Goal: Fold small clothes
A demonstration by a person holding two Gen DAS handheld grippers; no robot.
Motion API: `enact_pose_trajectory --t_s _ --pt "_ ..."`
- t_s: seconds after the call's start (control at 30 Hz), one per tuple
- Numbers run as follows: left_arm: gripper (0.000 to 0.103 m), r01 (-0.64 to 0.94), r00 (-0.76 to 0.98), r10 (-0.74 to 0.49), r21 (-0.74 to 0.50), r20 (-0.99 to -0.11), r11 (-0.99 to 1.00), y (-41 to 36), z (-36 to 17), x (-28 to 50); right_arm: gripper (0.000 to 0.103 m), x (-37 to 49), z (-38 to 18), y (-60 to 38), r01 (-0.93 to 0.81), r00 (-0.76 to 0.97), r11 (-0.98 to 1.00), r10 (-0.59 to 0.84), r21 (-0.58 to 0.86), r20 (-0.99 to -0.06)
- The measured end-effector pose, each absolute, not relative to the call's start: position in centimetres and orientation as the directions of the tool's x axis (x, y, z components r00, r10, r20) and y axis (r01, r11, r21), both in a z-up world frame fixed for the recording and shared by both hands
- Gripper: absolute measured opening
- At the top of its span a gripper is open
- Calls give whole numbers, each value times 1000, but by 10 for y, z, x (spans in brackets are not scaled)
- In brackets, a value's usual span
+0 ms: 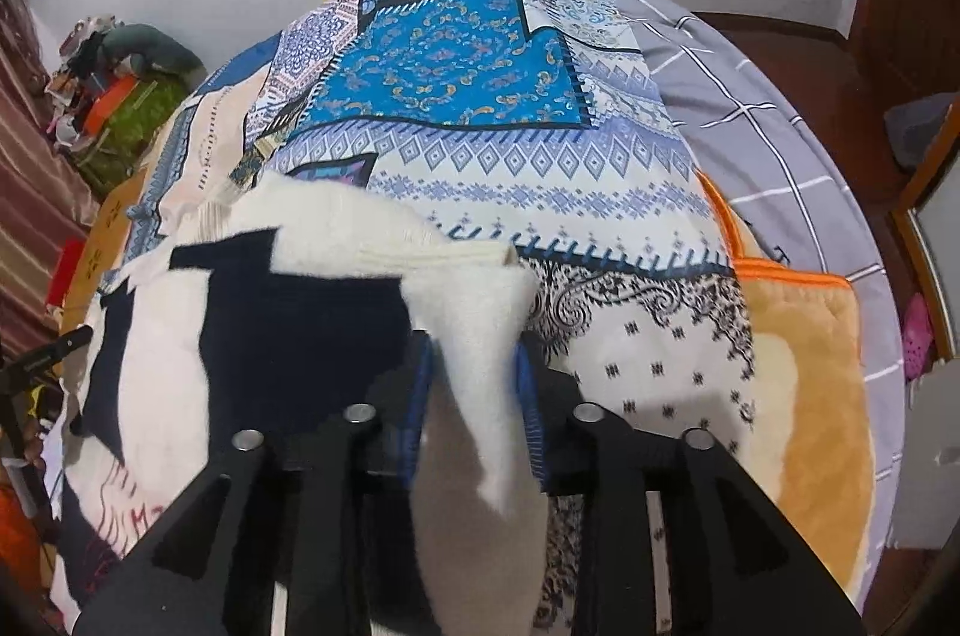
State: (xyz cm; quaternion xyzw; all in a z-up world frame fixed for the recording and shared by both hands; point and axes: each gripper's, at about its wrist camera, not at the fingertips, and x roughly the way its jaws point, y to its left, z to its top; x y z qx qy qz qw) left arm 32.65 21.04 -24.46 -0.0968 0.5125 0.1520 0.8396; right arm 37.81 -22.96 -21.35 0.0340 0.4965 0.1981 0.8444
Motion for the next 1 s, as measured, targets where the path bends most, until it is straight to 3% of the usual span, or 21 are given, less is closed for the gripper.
enact_pose_trajectory --t_s 0.37,0.5,0.63,0.77,0.9,1.0 --pt "34 -320 455 178 26 -873 947 188 -210 297 35 326 -165 -220 -416 469 891 384 185 -795" --pt "50 -285 512 193 47 -837 957 172 -183 277 39 306 -141 -218 -437 499 880 410 187 -763" --pt "54 -248 567 199 65 -800 967 156 -154 252 44 284 -121 -217 -458 523 866 443 198 -728" --pt "70 -226 608 187 58 -771 973 147 -135 227 47 262 -110 -217 -478 538 861 442 172 -717" --pt "84 -212 629 168 40 -759 976 146 -125 204 70 243 -106 -221 -483 552 864 425 140 -718" --pt "88 -213 619 145 13 -772 977 148 -125 191 77 233 -109 -224 -484 559 869 401 108 -725"
